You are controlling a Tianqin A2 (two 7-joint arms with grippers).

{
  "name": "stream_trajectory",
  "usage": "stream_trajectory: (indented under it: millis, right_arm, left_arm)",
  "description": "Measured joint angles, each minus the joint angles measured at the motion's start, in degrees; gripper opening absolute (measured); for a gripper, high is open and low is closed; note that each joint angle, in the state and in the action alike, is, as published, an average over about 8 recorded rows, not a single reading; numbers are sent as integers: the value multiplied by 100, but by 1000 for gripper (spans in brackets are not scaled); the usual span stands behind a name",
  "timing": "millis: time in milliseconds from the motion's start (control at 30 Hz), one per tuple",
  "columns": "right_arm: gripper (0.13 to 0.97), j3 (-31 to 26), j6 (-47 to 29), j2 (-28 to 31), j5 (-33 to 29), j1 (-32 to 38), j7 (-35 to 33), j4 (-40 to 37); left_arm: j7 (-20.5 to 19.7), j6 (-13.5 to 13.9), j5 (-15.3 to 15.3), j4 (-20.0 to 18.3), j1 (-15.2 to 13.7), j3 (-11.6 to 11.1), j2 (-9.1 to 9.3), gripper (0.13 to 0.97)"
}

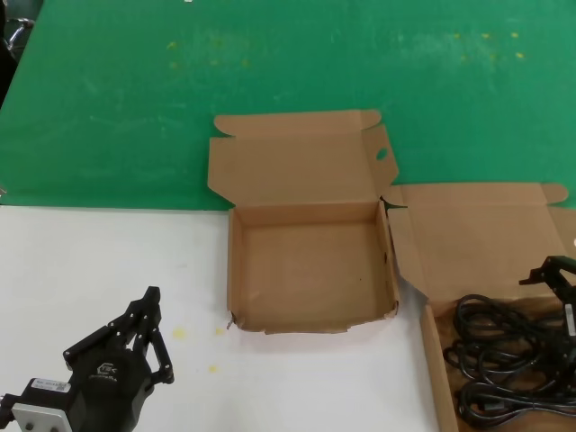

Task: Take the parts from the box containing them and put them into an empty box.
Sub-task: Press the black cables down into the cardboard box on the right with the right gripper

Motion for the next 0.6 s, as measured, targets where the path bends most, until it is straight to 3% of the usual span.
stream_trajectory:
  millis: [200,467,600]
  right_arm:
    - [772,-5,-5,10,-11,-31,15,-1]
    - [672,-6,31,-9,-6,-70,-1,-37]
    - [672,-6,39,-14,-4,-76,-6,-45]
  left_arm:
    - [0,0,0,0,0,0,0,132]
    - [0,0,0,0,0,0,0,132]
    - [0,0,0,0,0,0,0,132]
